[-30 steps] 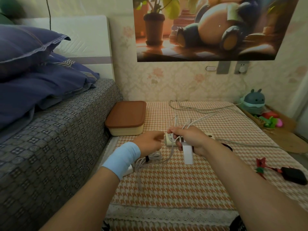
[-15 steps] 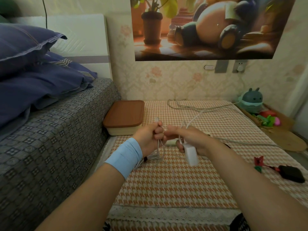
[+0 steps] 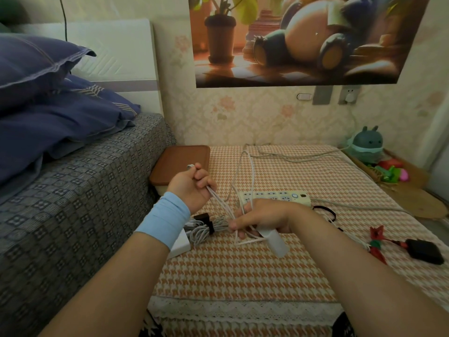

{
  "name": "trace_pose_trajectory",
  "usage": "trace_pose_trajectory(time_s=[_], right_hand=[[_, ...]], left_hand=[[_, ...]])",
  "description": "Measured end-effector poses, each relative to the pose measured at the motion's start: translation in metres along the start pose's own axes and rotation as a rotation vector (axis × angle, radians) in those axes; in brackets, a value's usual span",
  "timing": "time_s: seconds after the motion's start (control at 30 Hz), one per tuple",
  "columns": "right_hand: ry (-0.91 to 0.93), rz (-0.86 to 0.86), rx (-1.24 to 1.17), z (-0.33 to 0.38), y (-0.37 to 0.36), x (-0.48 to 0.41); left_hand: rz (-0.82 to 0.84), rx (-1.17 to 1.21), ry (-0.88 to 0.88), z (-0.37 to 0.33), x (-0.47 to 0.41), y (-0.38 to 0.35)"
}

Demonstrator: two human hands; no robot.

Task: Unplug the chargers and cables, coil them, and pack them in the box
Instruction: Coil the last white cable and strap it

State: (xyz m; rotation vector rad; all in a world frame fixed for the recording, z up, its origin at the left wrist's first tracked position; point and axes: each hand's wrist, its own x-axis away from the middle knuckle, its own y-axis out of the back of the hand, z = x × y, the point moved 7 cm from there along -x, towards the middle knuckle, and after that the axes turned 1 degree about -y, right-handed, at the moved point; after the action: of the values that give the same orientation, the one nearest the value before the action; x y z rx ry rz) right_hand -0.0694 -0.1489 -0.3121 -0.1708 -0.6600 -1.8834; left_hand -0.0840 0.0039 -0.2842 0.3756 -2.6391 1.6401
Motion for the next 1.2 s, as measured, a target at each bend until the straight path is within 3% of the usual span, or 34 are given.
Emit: trace_pose_trajectory(time_s=[0.17, 0.47, 0.53, 0.6, 0.7, 0.77, 0.83, 0.87, 0.9, 0.93, 1.0, 1.07, 1.2], right_hand=[[-0.061, 0.080, 0.074, -0.010, 0.000, 0.003], [0.004, 0.041, -0.226, -0.016, 0.009, -0.004], [0.009, 0.024, -0.232, -0.013, 0.010, 0.001], [0.010, 0.022, -0.238, -0.012, 0.012, 0.004], [-0.016, -0.001, -0.232, -0.012, 0.015, 0.007], [-0.047, -0.034, -0.174, -0.015, 0.019, 0.007], [-0.079, -0.067, -0.099, -0.017, 0.022, 0.008], [-0.084, -0.077, -0.075, -0.017, 0.022, 0.009], [-0.078, -0.080, -0.055, -0.016, 0.023, 0.011], [-0.068, -0.077, -0.029, -0.014, 0.023, 0.013], [-0.040, -0.070, 0.057, -0.011, 0.024, 0.016], [0.000, -0.066, 0.172, -0.007, 0.027, 0.016], [0.006, -0.123, 0.241, -0.019, 0.040, 0.023]], left_hand=[[-0.044, -0.069, -0.095, -0.016, -0.003, 0.008], [-0.195, -0.305, -0.235, -0.034, 0.003, 0.017], [-0.290, -0.540, -0.232, -0.036, 0.007, 0.019], [-0.416, -0.929, -0.173, -0.042, 0.012, 0.025], [-0.605, -1.872, -0.121, -0.062, 0.025, 0.021], [-0.690, -2.204, -0.346, -0.072, 0.033, -0.002], [-0.534, -2.149, -0.868, -0.066, 0.052, -0.049], [-0.302, -2.058, -1.100, -0.052, 0.064, -0.075], [-0.019, -2.005, -1.181, -0.033, 0.071, -0.094], [0.244, -2.034, -1.132, -0.008, 0.072, -0.105], [0.542, -2.316, -0.821, 0.041, 0.057, -0.096], [0.630, -2.556, -0.621, 0.063, 0.038, -0.076], [0.564, -2.554, -0.377, 0.060, 0.015, -0.067]])
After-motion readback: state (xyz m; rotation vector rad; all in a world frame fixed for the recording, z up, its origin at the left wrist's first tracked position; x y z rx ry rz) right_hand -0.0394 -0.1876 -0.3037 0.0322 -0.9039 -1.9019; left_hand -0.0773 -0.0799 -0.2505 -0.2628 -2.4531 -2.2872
